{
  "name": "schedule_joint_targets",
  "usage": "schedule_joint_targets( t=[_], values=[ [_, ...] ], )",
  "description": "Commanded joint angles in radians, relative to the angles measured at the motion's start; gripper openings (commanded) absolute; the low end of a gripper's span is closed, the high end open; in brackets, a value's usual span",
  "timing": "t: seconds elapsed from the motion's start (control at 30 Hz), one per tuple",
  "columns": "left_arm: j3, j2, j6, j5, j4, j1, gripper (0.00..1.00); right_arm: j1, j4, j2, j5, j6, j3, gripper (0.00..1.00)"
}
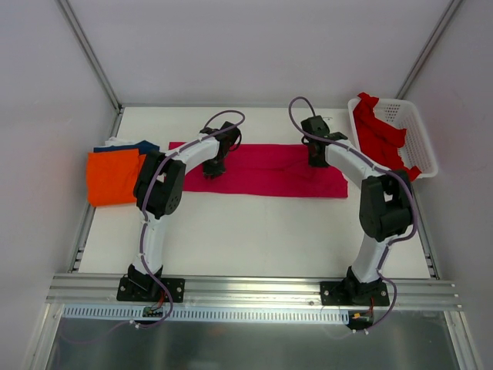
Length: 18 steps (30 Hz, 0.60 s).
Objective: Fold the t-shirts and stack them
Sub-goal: Fold the other side of the tshirt into a rectangle
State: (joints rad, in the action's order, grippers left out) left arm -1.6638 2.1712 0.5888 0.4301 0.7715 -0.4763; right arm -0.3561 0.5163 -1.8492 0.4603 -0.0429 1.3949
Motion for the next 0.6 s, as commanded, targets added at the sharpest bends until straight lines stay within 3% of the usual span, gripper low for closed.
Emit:
schedule_joint_targets(
  t=[0.0,0.13,0.3,0.57],
  values=[
    [0.052,0.026,0.019,-0.019,0.002,0.008,0.21,0.009,0.008,0.042,0.051,-0.028,-0.013,0.08],
    [0.065,0.016,0.016,-0.011,-0.001,0.008,0.21,0.019,0.002,-0.001,0.054,-0.035,-0.005,0.29],
    [0.082,0.001,0.014,-0.001,-0.003,0.008,0.22,0.049,-0.004,-0.05,0.0,-0.063,0.007,0.36],
    [0.093,-0.008,0.013,0.004,-0.003,0.01,0.22,0.092,-0.022,-0.114,-0.038,-0.057,0.055,0.36]
  ],
)
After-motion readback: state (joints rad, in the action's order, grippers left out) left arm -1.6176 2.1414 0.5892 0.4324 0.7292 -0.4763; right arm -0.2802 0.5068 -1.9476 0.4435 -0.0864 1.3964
